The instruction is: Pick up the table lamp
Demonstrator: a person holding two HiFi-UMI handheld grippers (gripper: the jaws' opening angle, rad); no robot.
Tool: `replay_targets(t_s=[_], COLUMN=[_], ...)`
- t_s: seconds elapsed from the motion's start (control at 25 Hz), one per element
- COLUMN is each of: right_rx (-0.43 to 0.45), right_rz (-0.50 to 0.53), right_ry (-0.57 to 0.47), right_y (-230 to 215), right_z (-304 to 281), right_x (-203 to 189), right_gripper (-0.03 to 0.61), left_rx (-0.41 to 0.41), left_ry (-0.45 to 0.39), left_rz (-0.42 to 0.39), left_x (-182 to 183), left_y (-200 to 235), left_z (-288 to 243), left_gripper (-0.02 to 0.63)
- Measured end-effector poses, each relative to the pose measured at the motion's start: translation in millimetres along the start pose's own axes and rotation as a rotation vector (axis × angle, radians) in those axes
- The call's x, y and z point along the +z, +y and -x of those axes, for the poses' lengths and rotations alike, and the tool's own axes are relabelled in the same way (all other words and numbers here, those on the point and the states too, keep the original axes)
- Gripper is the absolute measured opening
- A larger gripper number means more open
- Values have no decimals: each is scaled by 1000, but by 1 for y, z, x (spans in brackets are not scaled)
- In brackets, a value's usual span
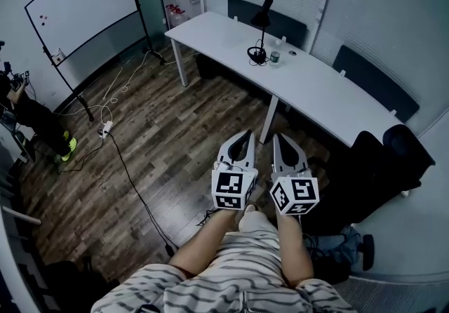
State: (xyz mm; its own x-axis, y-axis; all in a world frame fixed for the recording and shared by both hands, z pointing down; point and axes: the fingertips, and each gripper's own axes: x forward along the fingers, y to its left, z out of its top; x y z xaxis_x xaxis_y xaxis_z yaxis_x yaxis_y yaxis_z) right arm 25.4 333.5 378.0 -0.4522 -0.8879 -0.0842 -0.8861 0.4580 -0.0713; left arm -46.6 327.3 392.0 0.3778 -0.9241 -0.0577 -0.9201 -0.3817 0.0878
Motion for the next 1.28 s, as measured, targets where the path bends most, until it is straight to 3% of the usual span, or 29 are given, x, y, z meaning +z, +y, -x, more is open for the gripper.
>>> replay_targets(t_s=[0.6, 1.28], right_rx=[-16, -36], right_rz=[-20, -25], right_ry=[-24, 11], right_y=[-26, -104], right_z=[-57, -182], right_x=[-13, -49], right_gripper=[11, 11], left_rx=[1, -11], left_ry=[9, 32], left_rz=[-27, -30], left_x=[-10, -39], left_y=[31, 87], left_z=[-53, -201], left_gripper=[6, 6])
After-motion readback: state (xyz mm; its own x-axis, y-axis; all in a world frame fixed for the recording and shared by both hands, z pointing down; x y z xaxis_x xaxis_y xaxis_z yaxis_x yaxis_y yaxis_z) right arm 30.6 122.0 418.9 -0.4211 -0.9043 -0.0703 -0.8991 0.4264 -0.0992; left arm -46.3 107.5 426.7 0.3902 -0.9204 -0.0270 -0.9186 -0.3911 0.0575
